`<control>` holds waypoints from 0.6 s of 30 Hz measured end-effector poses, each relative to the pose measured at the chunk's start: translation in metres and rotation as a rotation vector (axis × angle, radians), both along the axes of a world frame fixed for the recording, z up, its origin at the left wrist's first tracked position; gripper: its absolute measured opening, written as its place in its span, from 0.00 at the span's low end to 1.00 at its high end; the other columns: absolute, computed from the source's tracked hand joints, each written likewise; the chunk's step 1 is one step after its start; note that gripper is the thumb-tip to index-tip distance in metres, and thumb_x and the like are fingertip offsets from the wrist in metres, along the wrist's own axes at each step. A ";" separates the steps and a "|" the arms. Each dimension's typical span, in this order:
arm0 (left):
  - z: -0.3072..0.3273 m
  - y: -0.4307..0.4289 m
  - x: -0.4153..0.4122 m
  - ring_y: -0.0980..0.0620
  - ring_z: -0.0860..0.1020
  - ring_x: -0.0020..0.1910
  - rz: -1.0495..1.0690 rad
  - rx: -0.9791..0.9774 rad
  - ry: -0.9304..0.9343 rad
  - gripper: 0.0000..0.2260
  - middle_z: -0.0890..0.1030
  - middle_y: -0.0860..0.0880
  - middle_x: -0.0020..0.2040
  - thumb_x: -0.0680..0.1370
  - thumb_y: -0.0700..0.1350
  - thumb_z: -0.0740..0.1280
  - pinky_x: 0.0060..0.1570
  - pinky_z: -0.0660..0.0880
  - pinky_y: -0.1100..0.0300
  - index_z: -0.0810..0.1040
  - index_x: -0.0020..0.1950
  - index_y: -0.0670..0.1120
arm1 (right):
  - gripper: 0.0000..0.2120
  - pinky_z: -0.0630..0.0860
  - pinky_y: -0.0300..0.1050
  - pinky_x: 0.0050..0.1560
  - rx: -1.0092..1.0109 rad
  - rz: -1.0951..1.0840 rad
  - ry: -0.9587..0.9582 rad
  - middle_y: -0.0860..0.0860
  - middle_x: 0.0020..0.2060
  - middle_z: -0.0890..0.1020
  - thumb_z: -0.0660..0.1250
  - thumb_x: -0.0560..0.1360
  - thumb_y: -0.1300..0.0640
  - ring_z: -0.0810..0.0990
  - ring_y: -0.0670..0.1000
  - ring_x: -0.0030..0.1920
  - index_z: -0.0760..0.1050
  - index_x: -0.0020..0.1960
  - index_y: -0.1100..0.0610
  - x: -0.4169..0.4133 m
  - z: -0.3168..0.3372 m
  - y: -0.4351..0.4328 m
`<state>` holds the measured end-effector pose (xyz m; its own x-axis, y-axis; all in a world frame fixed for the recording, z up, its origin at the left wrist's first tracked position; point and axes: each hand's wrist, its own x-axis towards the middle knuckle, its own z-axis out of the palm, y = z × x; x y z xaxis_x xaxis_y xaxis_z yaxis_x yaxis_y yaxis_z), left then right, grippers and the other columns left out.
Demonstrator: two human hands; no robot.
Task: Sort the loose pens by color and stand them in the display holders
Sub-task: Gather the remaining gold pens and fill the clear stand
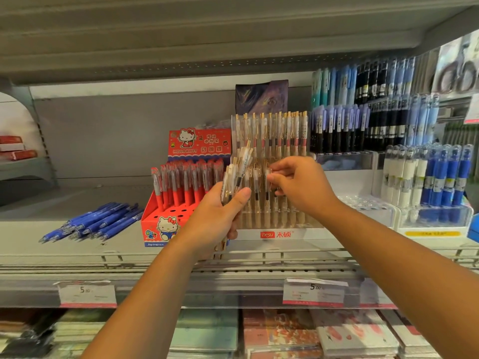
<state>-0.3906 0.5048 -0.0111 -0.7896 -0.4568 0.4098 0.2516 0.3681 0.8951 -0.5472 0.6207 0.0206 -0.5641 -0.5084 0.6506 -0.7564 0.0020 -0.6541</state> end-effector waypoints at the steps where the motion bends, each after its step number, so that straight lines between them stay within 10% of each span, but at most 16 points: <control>1: 0.000 0.000 0.000 0.56 0.69 0.28 0.002 -0.010 -0.001 0.05 0.70 0.53 0.33 0.80 0.53 0.65 0.28 0.71 0.62 0.75 0.54 0.55 | 0.09 0.83 0.40 0.37 0.004 -0.005 -0.003 0.46 0.41 0.82 0.71 0.76 0.60 0.83 0.46 0.42 0.81 0.56 0.58 0.000 0.000 0.000; 12: 0.002 0.001 0.001 0.55 0.72 0.30 0.011 0.019 -0.004 0.06 0.73 0.56 0.30 0.79 0.52 0.68 0.28 0.72 0.61 0.78 0.54 0.53 | 0.11 0.74 0.39 0.48 -0.022 -0.188 0.264 0.48 0.43 0.80 0.69 0.77 0.55 0.75 0.44 0.42 0.80 0.57 0.56 0.018 0.004 0.009; 18: 0.002 0.000 0.003 0.54 0.72 0.30 -0.022 -0.032 -0.011 0.03 0.74 0.52 0.31 0.79 0.51 0.68 0.29 0.72 0.60 0.79 0.52 0.57 | 0.10 0.80 0.42 0.32 -0.213 0.189 -0.135 0.52 0.43 0.81 0.72 0.75 0.51 0.82 0.50 0.41 0.77 0.53 0.53 0.048 0.019 0.007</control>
